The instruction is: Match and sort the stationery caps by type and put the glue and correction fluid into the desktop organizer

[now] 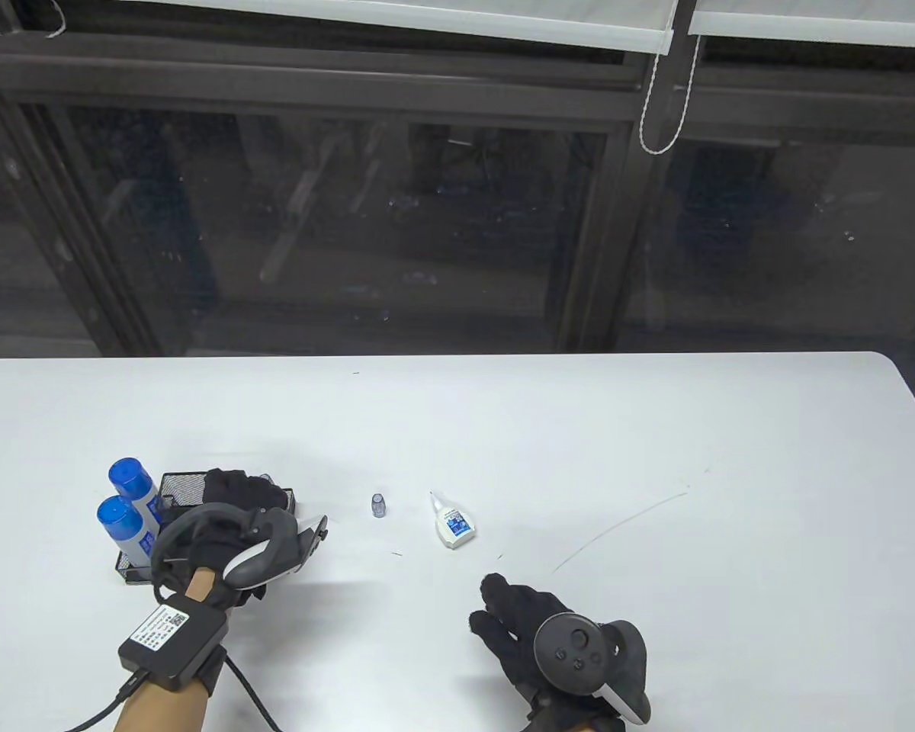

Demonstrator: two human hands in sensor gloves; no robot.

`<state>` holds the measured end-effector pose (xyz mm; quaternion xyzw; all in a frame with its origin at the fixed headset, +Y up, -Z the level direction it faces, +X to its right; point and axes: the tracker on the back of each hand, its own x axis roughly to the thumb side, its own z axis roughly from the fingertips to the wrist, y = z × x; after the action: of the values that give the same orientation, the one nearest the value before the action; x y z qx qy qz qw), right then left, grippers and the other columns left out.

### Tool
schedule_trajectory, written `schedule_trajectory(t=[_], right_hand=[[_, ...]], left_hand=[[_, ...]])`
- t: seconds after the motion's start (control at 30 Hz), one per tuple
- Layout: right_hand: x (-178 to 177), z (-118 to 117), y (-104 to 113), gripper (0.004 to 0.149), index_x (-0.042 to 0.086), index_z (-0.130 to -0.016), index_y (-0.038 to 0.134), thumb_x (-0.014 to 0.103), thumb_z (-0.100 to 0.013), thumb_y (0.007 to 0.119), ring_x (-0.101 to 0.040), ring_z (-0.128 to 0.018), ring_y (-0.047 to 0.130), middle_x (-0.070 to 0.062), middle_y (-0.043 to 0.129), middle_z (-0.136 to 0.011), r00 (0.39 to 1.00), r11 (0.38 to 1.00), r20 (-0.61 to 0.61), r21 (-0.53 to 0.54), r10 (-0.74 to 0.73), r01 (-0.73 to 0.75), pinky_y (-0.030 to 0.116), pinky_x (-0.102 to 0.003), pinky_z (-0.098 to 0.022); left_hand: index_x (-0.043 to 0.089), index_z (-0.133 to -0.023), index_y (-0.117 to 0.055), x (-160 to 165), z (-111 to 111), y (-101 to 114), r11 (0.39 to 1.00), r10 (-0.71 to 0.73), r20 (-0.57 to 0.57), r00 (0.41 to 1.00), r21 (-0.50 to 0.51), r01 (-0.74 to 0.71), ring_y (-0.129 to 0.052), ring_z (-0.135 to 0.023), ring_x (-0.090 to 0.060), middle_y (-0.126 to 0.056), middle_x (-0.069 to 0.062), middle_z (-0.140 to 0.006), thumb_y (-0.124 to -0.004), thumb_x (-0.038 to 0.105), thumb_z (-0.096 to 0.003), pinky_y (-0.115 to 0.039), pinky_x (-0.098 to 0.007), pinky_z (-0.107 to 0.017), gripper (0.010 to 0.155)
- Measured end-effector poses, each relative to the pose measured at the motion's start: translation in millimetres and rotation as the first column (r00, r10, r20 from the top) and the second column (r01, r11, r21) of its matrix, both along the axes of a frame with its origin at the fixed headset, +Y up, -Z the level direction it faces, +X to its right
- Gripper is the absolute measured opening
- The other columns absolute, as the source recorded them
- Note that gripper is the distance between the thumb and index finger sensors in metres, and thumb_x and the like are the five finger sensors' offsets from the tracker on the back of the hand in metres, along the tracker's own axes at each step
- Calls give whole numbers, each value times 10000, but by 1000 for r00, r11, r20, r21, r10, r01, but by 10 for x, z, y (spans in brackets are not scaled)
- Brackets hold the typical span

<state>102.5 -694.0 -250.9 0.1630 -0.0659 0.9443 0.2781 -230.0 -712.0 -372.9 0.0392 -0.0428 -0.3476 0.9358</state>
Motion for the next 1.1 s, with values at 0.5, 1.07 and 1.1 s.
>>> schedule_trajectory(t=[0.5, 1.07, 1.1], right_hand=[[54, -44, -23, 575, 165, -962, 780, 491, -495, 698, -323, -733, 914, -91, 931, -835, 1000, 1000, 20, -19, 2, -2, 733, -523, -603], [246, -122, -115, 645, 161, -1056, 651, 494, -506, 699, -383, -891, 783, -138, 791, -997, 996, 994, 85, -110, 1, 9, 627, -581, -685], [232, -116, -129, 646, 163, -1059, 646, 495, -507, 699, -386, -895, 778, -136, 785, -1002, 997, 993, 82, -119, 12, -2, 625, -583, -687]], left_hand=[[397, -994, -692, -127, 111, 388, 959, 277, -14, 961, 72, -275, -878, -981, -210, -838, 105, -1034, -800, 555, -478, -670, -537, -753, 550], [331, -1088, -626, 330, 1100, 833, 500, 842, 248, 479, -30, -865, -886, -980, -275, -790, 17, -1109, -709, 610, -529, -702, -547, -725, 631], [331, -1085, -630, 381, 1125, 651, 461, 868, 232, 439, -52, -886, -885, -980, -276, -794, 17, -1107, -714, 610, -526, -701, -550, -723, 631]])
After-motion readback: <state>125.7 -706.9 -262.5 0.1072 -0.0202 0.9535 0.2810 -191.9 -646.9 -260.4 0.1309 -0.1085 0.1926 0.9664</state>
